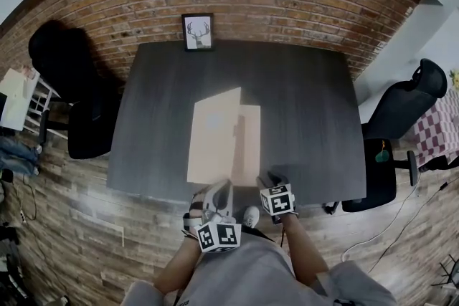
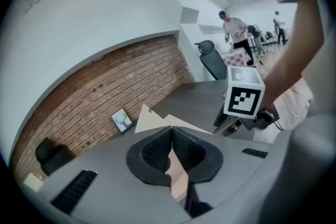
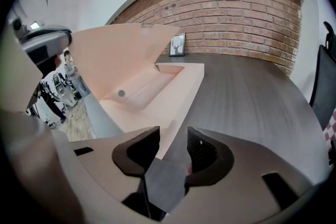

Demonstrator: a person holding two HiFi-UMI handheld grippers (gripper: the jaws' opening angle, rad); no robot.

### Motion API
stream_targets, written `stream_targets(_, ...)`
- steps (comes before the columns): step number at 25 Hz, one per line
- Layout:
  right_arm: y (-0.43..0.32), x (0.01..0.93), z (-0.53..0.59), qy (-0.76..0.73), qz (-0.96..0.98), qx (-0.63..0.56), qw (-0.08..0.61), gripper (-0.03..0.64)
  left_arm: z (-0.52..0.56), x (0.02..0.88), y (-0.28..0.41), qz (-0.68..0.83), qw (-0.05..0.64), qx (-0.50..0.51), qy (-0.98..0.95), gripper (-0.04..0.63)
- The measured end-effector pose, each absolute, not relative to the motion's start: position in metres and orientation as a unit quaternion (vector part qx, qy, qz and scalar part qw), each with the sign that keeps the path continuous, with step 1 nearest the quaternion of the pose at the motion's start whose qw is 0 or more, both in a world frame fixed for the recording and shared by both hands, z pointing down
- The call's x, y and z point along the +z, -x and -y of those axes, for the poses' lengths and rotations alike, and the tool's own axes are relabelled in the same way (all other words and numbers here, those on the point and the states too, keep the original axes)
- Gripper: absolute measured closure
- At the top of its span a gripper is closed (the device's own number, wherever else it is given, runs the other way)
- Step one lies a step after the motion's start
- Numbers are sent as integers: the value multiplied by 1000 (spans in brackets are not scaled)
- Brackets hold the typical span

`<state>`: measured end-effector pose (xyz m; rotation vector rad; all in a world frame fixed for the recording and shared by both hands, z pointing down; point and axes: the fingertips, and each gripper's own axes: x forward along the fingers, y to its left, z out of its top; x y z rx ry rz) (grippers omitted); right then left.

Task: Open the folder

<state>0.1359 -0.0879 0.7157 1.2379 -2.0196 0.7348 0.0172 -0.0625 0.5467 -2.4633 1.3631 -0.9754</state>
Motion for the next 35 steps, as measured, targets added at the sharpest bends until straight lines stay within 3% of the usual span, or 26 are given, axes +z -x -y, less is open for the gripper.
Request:
stream_targets(16, -133, 717, 87, -456, 776, 262, 348, 476, 70, 517, 162, -656, 33, -299, 692, 591)
stream_targets(23, -132, 717, 87, -455, 777, 250, 357, 477, 74, 533, 233, -721, -38, -270, 637, 591)
stream_targets(35, -133, 715, 87, -460, 773, 249, 358, 477, 77, 583, 312, -761, -93, -303, 566, 580)
